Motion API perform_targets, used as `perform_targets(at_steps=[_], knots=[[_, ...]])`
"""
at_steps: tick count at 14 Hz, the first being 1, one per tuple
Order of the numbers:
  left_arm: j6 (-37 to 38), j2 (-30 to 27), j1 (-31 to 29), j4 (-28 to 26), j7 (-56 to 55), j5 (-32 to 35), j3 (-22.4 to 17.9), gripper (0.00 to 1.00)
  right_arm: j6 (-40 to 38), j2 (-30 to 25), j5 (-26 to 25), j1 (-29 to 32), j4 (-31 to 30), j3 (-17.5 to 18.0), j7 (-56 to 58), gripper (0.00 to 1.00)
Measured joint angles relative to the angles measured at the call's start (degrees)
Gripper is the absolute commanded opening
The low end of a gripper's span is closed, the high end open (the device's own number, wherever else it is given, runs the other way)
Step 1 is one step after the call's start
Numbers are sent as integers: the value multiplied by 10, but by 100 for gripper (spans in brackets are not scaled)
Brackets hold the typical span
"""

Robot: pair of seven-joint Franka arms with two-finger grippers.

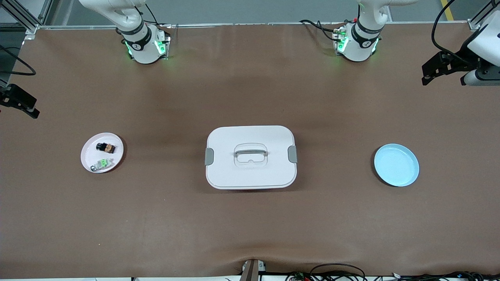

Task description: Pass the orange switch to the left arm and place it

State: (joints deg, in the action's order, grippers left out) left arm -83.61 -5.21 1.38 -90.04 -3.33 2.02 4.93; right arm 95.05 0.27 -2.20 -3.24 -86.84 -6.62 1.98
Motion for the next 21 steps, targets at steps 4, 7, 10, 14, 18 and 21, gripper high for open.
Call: perform_targets(at_steps=[4,7,10,14,18,21], knots=[[0,0,0,0,0,0,0,100,0,0,0,0,0,0,0,100],[0,0,0,2,0,0,0,100,0,0,0,0,0,0,0,100],[0,1,0,8,0,0,0,100,0,0,0,0,0,0,0,100],[0,5,0,11,0,0,0,100,0,1,0,0,0,1,1,100],[3,13,0,11,0,0,0,100,0,2,0,0,0,1,1,100],[3,16,0,11,0,0,0,100,0,3,0,0,0,1,2,100]])
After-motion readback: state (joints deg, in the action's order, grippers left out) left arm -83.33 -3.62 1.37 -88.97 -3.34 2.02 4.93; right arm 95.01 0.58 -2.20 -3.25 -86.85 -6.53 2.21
